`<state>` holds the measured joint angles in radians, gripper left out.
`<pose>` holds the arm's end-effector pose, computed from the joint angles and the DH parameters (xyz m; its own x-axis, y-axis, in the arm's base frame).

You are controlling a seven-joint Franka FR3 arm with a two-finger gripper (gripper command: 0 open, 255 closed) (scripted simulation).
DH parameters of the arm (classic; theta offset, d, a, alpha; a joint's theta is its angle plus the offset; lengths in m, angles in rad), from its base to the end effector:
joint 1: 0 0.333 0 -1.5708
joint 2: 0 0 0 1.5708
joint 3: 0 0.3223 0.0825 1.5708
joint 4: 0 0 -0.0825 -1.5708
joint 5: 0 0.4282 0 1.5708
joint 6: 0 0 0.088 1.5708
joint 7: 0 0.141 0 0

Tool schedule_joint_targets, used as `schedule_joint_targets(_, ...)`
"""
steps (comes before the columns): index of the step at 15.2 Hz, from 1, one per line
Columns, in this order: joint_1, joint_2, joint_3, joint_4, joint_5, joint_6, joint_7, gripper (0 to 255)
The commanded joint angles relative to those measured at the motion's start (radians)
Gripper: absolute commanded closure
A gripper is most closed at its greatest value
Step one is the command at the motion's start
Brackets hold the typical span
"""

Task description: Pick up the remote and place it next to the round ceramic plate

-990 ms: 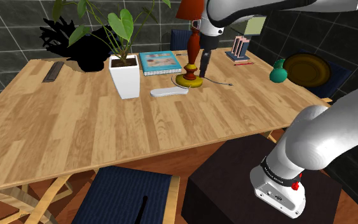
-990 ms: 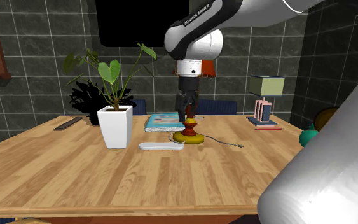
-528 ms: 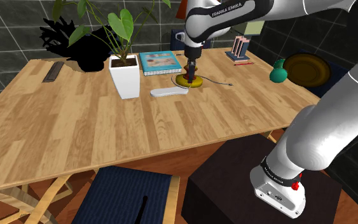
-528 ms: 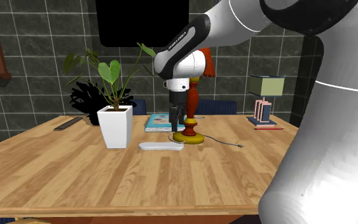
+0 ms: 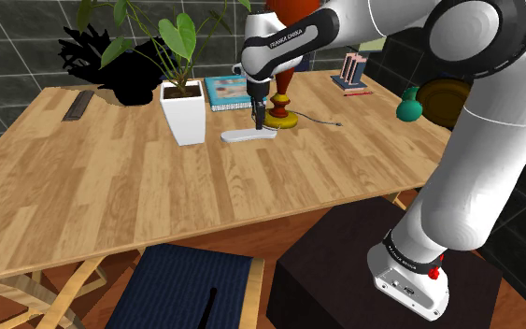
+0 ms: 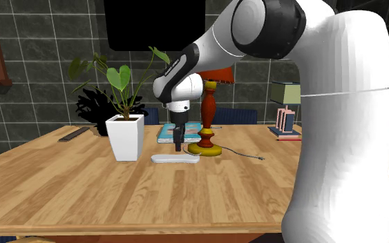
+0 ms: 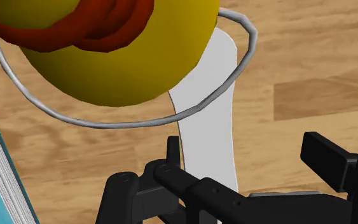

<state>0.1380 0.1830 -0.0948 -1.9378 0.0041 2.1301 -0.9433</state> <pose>0.6366 0.0290 0.3418 0.5521 0.8338 -0.0052 0.8337 -0.5519 0.0163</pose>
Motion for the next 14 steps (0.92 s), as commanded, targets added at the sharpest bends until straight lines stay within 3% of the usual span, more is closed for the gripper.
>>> schedule_joint_targets(1, 0.003, 0.080, 0.010, 0.063, 0.001, 0.017, -0.043, 0)
schedule_joint_targets(9, 0.001, 0.144, 0.015, 0.044, 0.005, 0.100, -0.055, 0)
schedule_joint_targets(14, 0.000, 0.148, 0.015, 0.042, 0.005, 0.106, -0.056, 0)
